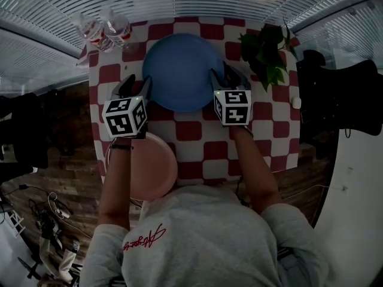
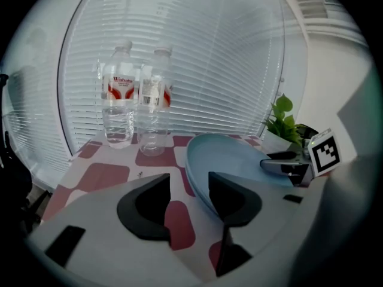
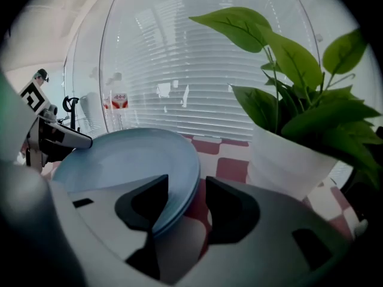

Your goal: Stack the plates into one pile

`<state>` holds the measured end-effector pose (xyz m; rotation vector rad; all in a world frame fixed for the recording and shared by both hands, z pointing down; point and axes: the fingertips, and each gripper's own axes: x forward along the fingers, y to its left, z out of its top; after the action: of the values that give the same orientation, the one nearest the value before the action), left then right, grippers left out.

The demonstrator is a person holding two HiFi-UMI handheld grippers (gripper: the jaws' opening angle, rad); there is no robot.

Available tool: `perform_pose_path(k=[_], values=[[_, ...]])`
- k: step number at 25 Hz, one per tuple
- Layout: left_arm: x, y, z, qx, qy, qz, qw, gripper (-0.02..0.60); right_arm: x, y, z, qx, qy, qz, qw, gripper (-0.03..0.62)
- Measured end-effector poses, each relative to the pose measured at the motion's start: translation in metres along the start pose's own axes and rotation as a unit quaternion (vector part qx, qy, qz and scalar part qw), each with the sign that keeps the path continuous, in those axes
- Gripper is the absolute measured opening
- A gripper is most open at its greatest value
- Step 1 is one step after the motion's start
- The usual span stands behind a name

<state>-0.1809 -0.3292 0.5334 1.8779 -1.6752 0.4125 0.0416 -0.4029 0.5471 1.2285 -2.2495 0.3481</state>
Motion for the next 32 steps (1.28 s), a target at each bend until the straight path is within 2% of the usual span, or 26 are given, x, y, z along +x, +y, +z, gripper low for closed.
perform_pose_path(k=[5, 8, 13, 16, 20, 23, 26, 29, 32], values=[[0.006, -0.002, -0.004, -0.027, 0.014, -0.016, 0.9994, 0.199, 0.002, 0.003, -0.004, 0.007, 0.019, 0.012, 1.0, 0.192], [0.008, -0.003, -0.006, -0.029, 0.021, -0.018, 0.9992, 0.199, 0.004, 0.005, -0.006, 0.008, 0.032, 0.017, 0.999, 0.192], [0.017, -0.023, -0.021, -0.024, 0.07, -0.049, 0.9961, 0.199, 0.004, 0.005, -0.007, 0.017, 0.039, 0.021, 0.999, 0.189], [0.019, -0.025, -0.024, -0.01, 0.069, -0.032, 0.997, 0.199, 0.004, 0.006, -0.006, 0.017, 0.039, 0.022, 0.999, 0.186], [0.019, -0.023, -0.023, -0.013, 0.073, -0.023, 0.997, 0.196, 0.003, 0.005, -0.006, 0.019, 0.037, 0.023, 0.999, 0.178], [0.019, -0.023, -0.024, -0.013, 0.08, -0.015, 0.9966, 0.192, 0.001, 0.003, -0.006, 0.048, 0.037, 0.023, 0.998, 0.145], [0.019, -0.02, -0.024, -0.034, 0.077, -0.006, 0.9964, 0.176, -0.001, 0.001, -0.006, 0.086, 0.031, 0.018, 0.996, 0.112], [0.018, -0.016, -0.024, -0.059, 0.076, 0.002, 0.9954, 0.15, -0.002, 0.002, -0.004, 0.087, 0.025, 0.011, 0.996, 0.112], [0.015, -0.013, -0.024, -0.065, 0.082, 0.009, 0.9945, 0.143, -0.003, 0.004, -0.003, 0.091, 0.024, 0.008, 0.995, 0.103]])
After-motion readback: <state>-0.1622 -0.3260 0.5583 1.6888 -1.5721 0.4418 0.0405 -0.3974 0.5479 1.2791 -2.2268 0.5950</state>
